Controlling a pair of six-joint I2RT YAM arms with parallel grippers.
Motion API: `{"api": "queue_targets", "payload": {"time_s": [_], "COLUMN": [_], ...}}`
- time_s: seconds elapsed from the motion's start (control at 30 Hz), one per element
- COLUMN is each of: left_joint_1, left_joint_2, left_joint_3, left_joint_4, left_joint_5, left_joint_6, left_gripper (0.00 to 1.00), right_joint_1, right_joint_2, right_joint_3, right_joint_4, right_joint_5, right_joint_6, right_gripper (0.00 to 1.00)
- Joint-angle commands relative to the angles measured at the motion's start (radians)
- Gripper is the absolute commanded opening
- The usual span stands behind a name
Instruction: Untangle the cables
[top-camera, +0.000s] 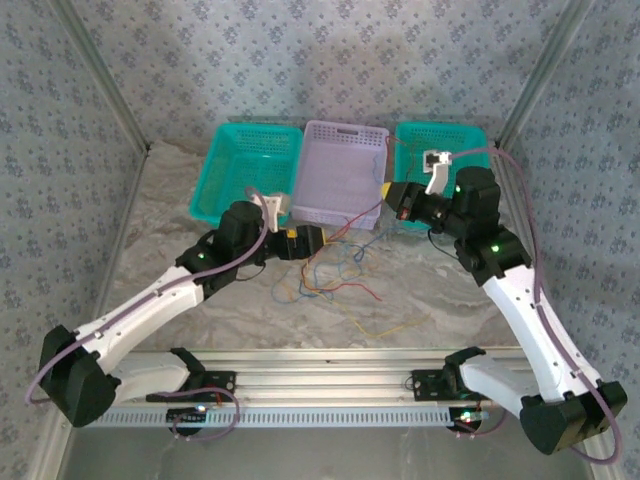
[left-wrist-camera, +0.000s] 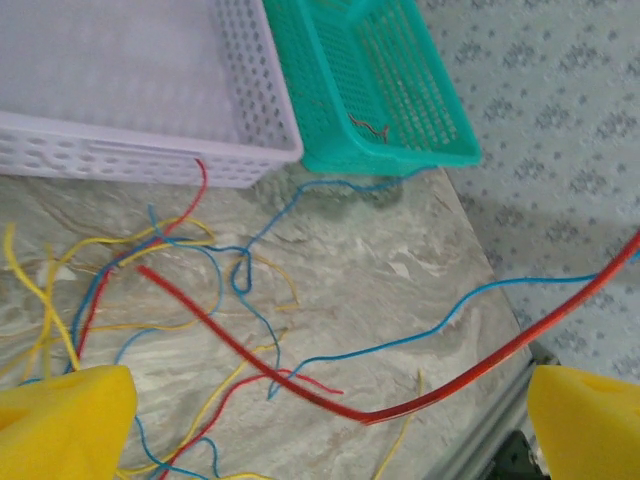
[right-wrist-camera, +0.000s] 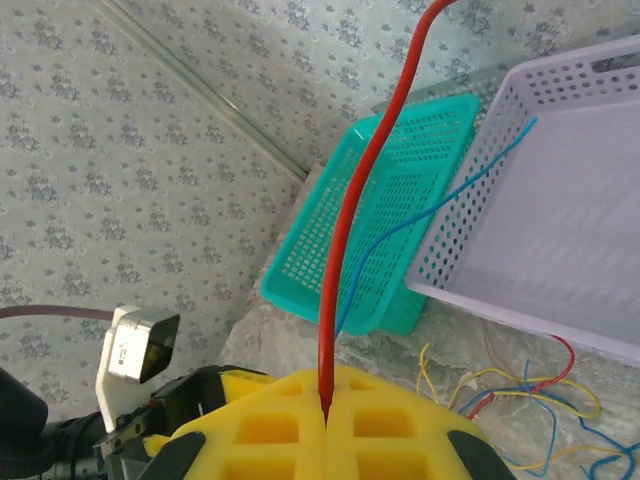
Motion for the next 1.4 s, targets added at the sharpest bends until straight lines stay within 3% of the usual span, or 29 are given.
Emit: {"api": "queue_targets", "payload": {"time_s": [0.0, 0.2, 0.47, 0.73, 0.83, 0.87, 1.37], "left_joint_1": [-0.018, -0.045, -0.048, -0.055, -0.055, -0.055, -0.06], "left_joint_2": [0.025, 0.061, 0.073, 0.091, 0.091, 0.09, 0.033], "left_joint_3": [0.049, 0.06, 0.055, 0.054, 0.052, 0.052, -0.02], "left_joint_4": [0.051, 0.033, 0.047, 0.06, 0.061, 0.06, 0.125], "left_joint_5": [0.115, 0.136, 0.147, 0.16, 0.16, 0.155, 0.102], "left_joint_6": [0.038, 0.081, 0.094, 0.094, 0.096, 0.096, 0.052], "left_gripper": [0.99, 0.94, 0.77, 0.29, 0.03, 0.0, 0.0], "right_joint_1": [0.015, 0.035, 0.064, 0.088, 0.094, 0.095, 0.096], "right_joint_2": [0.008, 0.041, 0.1, 0.125, 0.132, 0.135, 0.149], "right_joint_3": [0.008, 0.022, 0.036, 0.033, 0.026, 0.026, -0.074], "right_joint_4": [0.039, 0.054, 0.055, 0.05, 0.049, 0.046, 0.047], "right_joint_5": [-0.035, -0.08, -0.143, -0.169, -0.169, -0.168, -0.119], "right_joint_6": [0.006, 0.012, 0.015, 0.007, 0.002, 0.0, -0.051], "right_gripper": [0.0, 0.0, 0.0, 0.0, 0.0, 0.0, 0.02]}}
